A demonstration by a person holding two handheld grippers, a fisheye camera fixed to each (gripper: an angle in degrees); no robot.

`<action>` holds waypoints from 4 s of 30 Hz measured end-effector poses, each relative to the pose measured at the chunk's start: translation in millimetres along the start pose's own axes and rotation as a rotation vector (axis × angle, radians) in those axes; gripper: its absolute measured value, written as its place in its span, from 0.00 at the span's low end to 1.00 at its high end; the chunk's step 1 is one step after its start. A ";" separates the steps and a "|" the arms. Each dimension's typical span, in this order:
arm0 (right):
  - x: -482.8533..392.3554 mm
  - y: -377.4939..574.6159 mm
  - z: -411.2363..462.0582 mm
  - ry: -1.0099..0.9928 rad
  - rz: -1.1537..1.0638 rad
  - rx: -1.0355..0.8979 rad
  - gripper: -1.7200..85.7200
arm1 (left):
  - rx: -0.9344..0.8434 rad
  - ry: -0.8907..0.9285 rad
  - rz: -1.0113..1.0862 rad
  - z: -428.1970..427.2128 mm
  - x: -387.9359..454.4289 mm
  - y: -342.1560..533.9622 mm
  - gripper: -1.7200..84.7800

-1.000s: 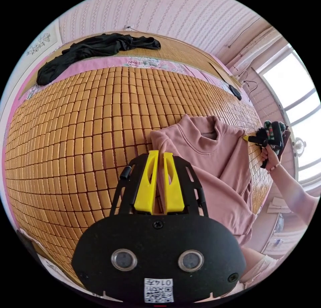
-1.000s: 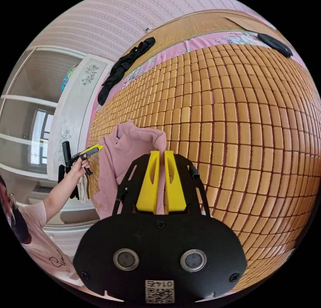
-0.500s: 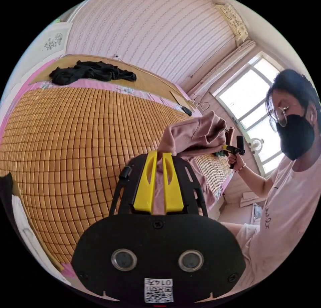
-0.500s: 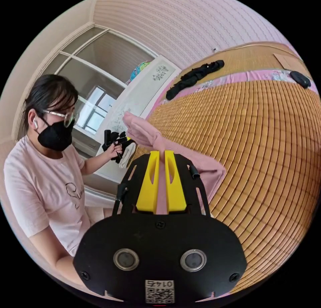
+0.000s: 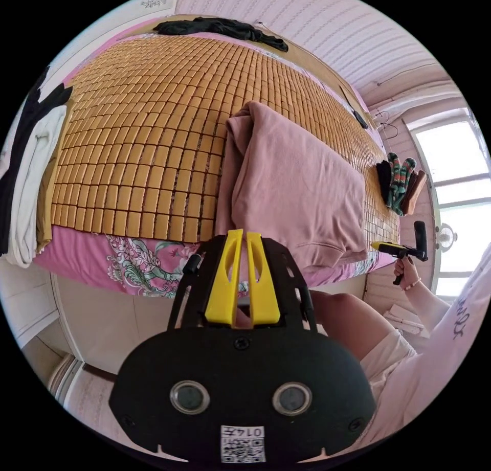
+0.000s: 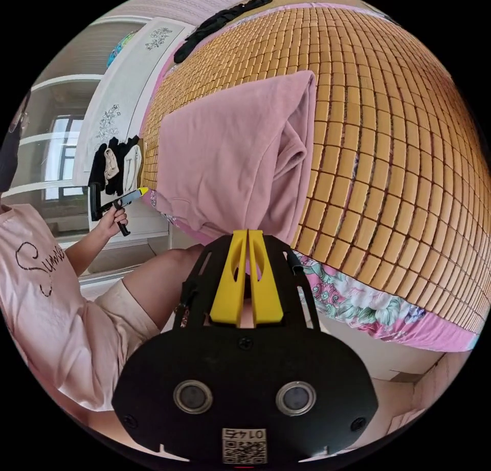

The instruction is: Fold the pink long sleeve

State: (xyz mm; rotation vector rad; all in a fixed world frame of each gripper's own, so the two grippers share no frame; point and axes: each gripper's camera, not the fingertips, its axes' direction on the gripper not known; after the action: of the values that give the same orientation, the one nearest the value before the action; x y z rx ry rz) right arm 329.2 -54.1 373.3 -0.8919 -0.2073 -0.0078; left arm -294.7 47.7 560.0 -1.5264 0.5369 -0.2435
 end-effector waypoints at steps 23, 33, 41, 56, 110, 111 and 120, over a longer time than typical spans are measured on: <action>-86.9 -29.3 196.7 0.474 -0.162 -0.012 0.01 | 0.252 -0.190 0.230 134.1 36.5 46.0 0.08; -122.3 37.7 198.6 0.773 0.014 0.307 0.03 | 0.250 -0.189 0.210 107.4 56.6 52.3 0.09; -86.8 32.3 232.4 0.616 0.223 0.257 0.12 | 0.179 -0.225 0.085 132.5 39.1 65.4 0.15; -59.9 56.9 205.5 0.200 0.203 0.194 0.01 | 0.044 -0.113 0.184 132.8 19.0 101.3 0.02; -233.3 -306.4 301.1 0.611 -0.449 -0.223 0.01 | -0.102 -0.329 0.977 306.7 174.8 105.2 0.01; -228.1 -297.5 291.8 0.574 -0.459 -0.167 0.02 | -0.102 -0.321 0.970 306.8 173.2 105.4 0.01; -70.5 -109.9 170.0 0.350 -0.115 0.201 0.05 | 0.227 -0.309 0.854 287.9 144.1 151.4 0.01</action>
State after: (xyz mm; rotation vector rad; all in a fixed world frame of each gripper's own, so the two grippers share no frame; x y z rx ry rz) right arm 220.0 2.6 548.8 -0.6647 0.0679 -0.2446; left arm -60.7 239.8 373.3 -0.9791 0.8262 0.5640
